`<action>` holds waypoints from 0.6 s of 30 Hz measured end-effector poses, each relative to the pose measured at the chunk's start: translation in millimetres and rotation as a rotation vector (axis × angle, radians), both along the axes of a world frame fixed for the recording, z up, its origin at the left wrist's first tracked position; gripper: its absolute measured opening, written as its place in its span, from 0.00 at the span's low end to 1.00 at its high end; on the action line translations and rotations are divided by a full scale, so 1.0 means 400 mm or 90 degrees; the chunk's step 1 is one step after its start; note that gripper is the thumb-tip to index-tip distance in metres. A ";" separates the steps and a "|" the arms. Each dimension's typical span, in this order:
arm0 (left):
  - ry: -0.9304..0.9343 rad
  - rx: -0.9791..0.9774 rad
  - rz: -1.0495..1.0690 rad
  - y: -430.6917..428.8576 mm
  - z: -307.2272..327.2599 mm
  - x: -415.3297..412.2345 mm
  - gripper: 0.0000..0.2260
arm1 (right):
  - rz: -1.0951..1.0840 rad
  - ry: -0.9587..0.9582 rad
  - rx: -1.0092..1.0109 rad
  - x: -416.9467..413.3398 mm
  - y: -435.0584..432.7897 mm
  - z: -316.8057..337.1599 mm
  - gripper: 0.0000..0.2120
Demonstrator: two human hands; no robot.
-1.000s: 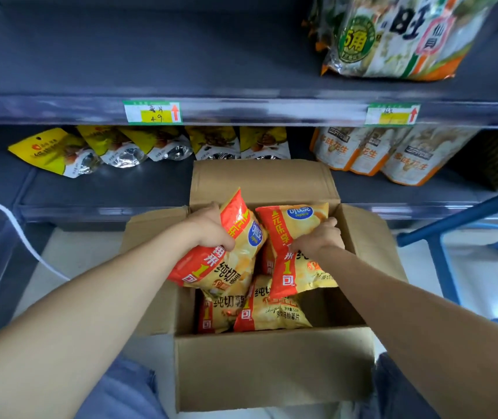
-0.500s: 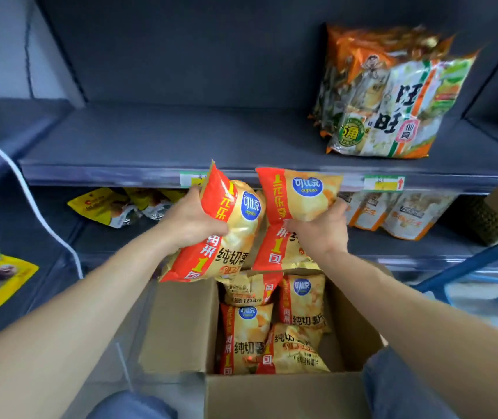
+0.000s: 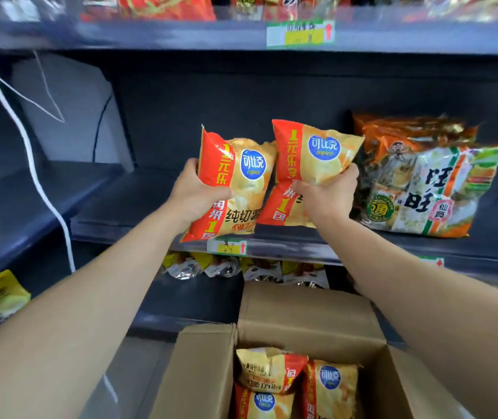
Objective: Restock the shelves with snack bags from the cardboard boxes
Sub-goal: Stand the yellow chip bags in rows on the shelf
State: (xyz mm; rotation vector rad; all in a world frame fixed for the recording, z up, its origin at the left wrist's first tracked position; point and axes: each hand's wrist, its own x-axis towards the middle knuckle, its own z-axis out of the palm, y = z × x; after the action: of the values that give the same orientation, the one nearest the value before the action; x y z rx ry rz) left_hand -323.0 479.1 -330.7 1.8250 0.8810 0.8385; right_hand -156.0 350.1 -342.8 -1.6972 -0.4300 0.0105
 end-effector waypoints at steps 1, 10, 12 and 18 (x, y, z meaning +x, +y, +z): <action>-0.007 -0.001 0.007 0.007 0.002 0.016 0.28 | -0.001 -0.005 0.003 0.016 0.012 0.002 0.41; 0.000 -0.007 0.076 0.021 -0.046 0.170 0.27 | 0.079 -0.012 0.030 0.172 0.081 -0.056 0.39; 0.002 -0.017 0.080 0.028 -0.040 0.193 0.27 | 0.100 -0.005 0.035 0.199 0.092 -0.060 0.39; 0.025 -0.038 0.065 0.090 -0.052 0.233 0.31 | 0.140 -0.005 0.042 0.271 0.135 -0.076 0.38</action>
State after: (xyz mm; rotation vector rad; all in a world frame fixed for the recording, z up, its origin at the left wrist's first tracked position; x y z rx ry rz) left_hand -229.7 515.0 -351.3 1.7618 1.0200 0.8336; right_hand -47.5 404.0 -373.0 -1.5788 -0.6157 0.1485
